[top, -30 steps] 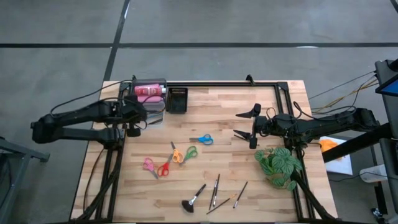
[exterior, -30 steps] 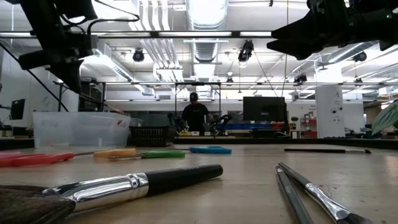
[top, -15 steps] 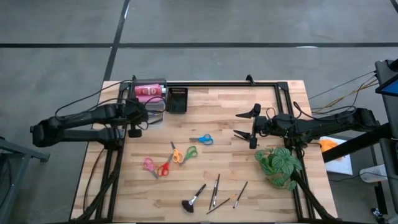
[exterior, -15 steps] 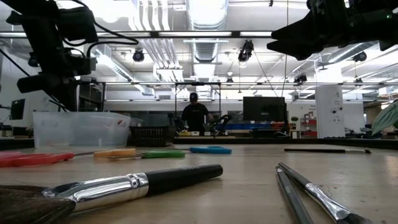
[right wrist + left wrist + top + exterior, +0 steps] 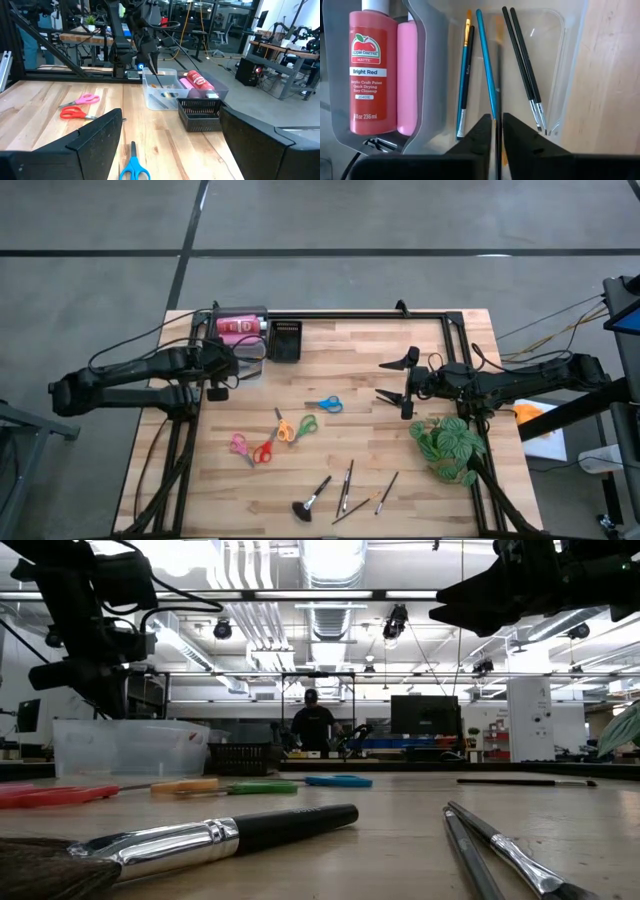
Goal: Pick & Place Paint Supplies
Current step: Put the black paint brush into the transparent bin
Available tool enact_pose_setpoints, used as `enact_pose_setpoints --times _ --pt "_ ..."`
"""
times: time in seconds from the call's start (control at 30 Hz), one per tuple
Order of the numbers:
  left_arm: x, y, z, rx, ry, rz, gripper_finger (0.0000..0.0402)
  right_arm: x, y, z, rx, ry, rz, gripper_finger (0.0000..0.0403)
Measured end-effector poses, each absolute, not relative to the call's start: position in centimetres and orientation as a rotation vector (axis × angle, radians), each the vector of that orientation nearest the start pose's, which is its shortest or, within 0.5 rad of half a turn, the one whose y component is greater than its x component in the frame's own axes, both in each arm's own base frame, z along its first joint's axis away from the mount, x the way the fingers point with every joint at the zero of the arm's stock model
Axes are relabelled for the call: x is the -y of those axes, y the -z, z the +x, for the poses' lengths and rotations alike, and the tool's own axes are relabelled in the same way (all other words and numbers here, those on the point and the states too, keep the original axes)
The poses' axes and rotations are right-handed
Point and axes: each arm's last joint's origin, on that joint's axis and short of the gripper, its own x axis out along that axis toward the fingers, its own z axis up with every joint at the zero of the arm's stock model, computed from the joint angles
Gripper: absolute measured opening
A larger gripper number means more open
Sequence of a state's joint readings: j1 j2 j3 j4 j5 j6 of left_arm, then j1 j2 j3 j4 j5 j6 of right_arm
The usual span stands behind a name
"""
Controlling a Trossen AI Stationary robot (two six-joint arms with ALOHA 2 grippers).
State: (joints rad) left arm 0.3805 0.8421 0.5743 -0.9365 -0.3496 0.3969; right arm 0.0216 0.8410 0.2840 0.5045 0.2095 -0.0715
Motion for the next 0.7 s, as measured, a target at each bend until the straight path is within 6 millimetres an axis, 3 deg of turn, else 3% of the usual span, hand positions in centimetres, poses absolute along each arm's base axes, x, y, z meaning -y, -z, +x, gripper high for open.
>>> enact_pose_setpoints --times 0.23,0.53,0.7 --pt "-5.8 -20.5 11.7 -1.336 -0.382 0.312 0.0096 0.2 -21.7 18.0 -0.06 0.186 -0.077 0.0331" --pt "-5.8 -20.6 11.7 -1.335 -0.381 0.315 0.0102 0.2 -21.7 18.0 -0.06 0.186 -0.077 0.0331" --pt "-5.8 -21.7 11.9 -1.317 -0.388 0.318 0.0102 0.2 -21.7 18.0 -0.059 0.186 -0.077 0.0331"
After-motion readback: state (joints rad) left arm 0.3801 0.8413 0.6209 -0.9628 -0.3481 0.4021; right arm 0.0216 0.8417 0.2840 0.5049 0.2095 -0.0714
